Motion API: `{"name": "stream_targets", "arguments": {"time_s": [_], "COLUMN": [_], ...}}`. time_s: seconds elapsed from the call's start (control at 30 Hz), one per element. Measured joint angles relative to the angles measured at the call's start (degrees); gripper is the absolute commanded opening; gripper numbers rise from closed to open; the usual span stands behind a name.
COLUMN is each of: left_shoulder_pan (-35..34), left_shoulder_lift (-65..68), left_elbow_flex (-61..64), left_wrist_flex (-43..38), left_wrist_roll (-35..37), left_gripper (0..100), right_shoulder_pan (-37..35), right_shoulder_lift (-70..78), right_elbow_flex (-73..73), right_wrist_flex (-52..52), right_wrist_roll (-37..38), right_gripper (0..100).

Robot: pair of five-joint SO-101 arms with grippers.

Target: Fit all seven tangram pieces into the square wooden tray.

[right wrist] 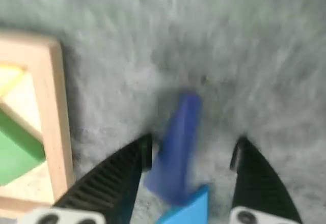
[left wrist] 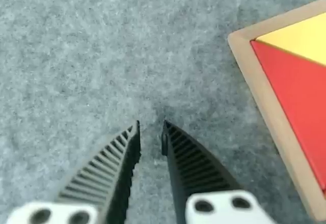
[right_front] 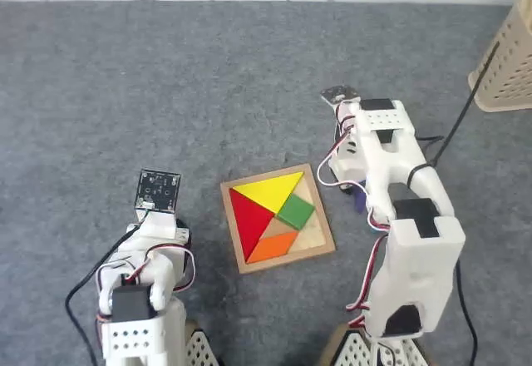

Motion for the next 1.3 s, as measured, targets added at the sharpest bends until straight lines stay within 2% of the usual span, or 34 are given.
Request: {"name": "stream_targets", "arguments": {"time_s": [0.17,0.4,0.53,0.7,0.87,0.97,1.3], "left_shoulder_pan": [0.0,0.0,0.0,0.0,0.0,0.0,0.0], "left_shoulder_lift": [0.0,0.0,0.0,0.0,0.0,0.0,0.0], "left_elbow_flex": [0.0,0.0,0.0,0.0,0.0,0.0,0.0], "left_wrist_flex": [0.0,0.0,0.0,0.0,0.0,0.0,0.0], "left_wrist_roll": [0.0,0.0,0.0,0.0,0.0,0.0,0.0], "left_gripper": [7,7,7,7,7,7,7], "right_shoulder_pan": [1.2,1.7,1.3,2.7,2.8,1.6,-5.1], "right_shoulder_lift": [-0.1,-2.6,-10.7,-26.0,-32.5,-32.8,-34.1], "right_elbow_flex": [0.1,3.1,11.6,22.6,30.5,34.5,41.9], "right_wrist_flex": [0.0,0.0,-1.1,-7.5,-8.3,-8.5,-9.3], "right_wrist_roll": [0.0,-3.8,-6.2,-8.3,-8.4,-8.3,-7.6], "right_gripper": [0.0,0.6,0.6,1.3,15.8,21.0,14.4]}}
